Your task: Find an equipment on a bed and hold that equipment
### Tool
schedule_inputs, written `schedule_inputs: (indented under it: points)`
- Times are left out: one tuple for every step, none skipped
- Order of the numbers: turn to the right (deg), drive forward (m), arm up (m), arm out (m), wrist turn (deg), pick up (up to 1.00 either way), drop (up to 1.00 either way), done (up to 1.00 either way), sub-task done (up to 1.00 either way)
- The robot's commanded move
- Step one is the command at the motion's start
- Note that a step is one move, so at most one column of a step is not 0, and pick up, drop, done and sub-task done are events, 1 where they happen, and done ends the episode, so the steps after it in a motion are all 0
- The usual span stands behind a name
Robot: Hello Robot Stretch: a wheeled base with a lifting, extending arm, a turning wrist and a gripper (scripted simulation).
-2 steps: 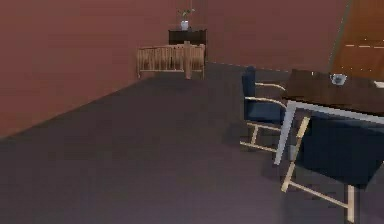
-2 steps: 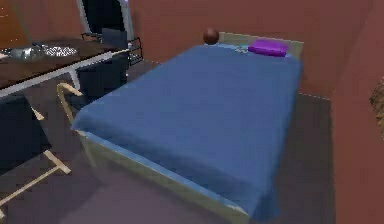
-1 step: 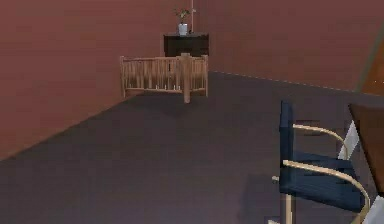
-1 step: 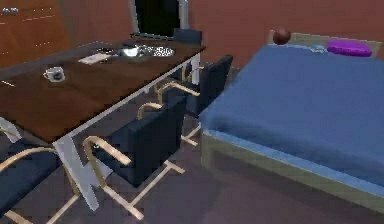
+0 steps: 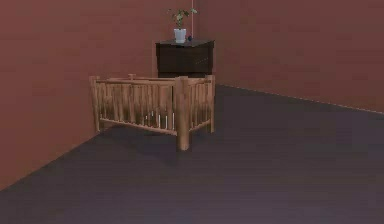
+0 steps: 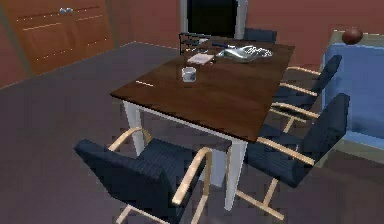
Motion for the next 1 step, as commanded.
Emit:
schedule_inputs:
  points:
    - [12.0, 0.00, 0.00, 0.00, 0.0, 0.00, 0.00, 0.00, 0.00]
